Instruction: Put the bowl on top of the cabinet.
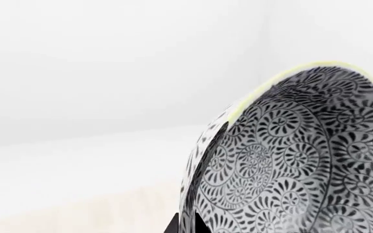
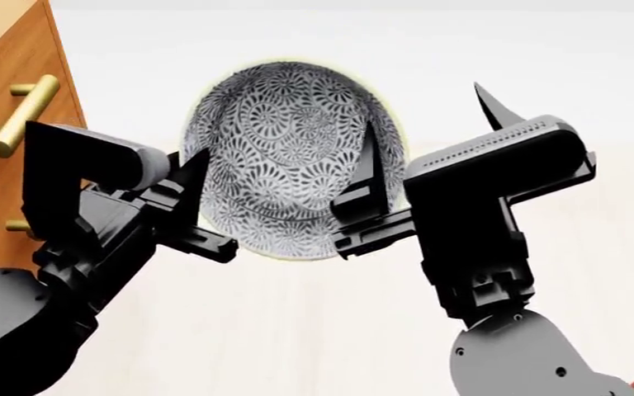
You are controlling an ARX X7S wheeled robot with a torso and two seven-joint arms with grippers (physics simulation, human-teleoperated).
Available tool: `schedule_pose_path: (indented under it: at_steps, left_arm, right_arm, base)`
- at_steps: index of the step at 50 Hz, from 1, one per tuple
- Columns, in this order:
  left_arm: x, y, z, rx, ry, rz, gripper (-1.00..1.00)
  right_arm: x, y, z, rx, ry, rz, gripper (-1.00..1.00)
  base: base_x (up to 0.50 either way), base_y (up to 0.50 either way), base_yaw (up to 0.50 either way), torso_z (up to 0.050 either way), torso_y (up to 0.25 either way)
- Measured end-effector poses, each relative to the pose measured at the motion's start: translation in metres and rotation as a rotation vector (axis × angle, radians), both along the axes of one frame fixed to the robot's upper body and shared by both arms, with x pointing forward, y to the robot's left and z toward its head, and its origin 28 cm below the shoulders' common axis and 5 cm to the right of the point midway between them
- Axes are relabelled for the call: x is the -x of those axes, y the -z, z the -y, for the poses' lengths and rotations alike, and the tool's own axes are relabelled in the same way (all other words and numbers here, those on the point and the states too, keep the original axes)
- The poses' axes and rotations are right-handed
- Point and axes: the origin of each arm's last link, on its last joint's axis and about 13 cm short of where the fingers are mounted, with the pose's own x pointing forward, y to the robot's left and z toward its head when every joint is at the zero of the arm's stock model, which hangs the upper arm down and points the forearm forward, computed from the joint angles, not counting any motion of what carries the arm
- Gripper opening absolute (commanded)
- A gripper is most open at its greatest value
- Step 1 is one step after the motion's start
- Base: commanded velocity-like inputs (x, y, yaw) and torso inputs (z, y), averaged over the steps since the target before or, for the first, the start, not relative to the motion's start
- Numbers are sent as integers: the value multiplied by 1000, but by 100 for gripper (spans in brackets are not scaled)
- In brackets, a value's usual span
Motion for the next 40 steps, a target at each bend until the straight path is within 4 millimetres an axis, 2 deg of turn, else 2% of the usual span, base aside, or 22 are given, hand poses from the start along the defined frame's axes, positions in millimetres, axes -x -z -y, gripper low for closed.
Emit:
schedule_pose_path:
  at_steps: [10,22,40]
  left_arm:
    - [-2,-1,-2,14,-12,-6,-100]
    - [-11,-9,-1,6,-40,13,-100]
    - [-26,-7,1,-15,-75,-5,-100]
  right_arm:
    - [2,1,2,-17,7,-1,100]
    - [15,8,11,-57,13,0,100]
    - [50,17,18,-86,10,21,100]
  base:
    - [0,0,0,0,1]
    - [0,0,0,0,0]
    - [0,0,0,0,1]
